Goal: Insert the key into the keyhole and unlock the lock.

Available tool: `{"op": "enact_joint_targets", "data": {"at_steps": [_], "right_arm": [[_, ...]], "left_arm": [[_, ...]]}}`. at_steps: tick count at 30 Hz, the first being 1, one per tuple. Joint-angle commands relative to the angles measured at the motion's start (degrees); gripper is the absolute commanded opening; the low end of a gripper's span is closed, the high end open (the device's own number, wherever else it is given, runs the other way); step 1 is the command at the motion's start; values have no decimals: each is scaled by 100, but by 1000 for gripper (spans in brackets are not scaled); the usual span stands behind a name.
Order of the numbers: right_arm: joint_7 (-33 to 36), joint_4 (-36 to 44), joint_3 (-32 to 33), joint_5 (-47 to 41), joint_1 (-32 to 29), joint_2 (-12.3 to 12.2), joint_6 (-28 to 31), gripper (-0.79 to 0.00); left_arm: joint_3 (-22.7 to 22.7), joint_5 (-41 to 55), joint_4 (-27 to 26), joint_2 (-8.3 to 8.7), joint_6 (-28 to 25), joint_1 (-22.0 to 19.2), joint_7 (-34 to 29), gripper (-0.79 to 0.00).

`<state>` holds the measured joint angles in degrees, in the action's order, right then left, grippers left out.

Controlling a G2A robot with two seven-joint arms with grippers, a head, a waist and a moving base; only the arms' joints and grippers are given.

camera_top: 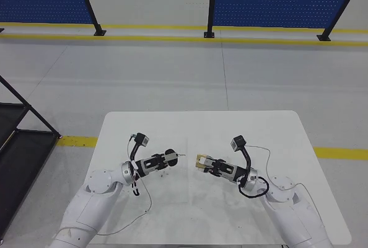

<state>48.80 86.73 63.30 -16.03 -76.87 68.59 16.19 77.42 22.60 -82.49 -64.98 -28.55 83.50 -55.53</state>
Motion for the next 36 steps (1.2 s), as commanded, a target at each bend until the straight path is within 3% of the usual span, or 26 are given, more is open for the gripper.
{"op": "enact_joint_targets", "data": {"at_steps": [1, 8, 19, 21, 25, 28, 32, 36], "right_arm": [[0, 0, 0, 0, 0, 0, 0, -785], [0, 0, 0, 0, 0, 0, 0, -785], [0, 0, 0, 0, 0, 0, 0, -785], [0, 0, 0, 0, 0, 0, 0, -785], [0, 0, 0, 0, 0, 0, 0, -785], [0, 0, 0, 0, 0, 0, 0, -785], [0, 0, 0, 0, 0, 0, 0, -785], [0, 0, 0, 0, 0, 0, 0, -785]], "left_arm": [[-5, 10, 2, -1, -7, -2, -5, -785], [13, -321, -62, 8, -165, -2, 136, -785], [3, -2224, 381, 42, -2761, -296, 740, -785], [152, -3277, 199, 89, -2945, -438, 1029, -785], [304, -4913, -438, 123, -2945, -327, 2014, -785], [352, -6555, -765, 180, -2945, -194, 3153, -785], [248, -8794, -745, 273, -2945, -145, 4933, -785], [21, -10401, -490, 375, -2945, -250, 6666, -785]]}}
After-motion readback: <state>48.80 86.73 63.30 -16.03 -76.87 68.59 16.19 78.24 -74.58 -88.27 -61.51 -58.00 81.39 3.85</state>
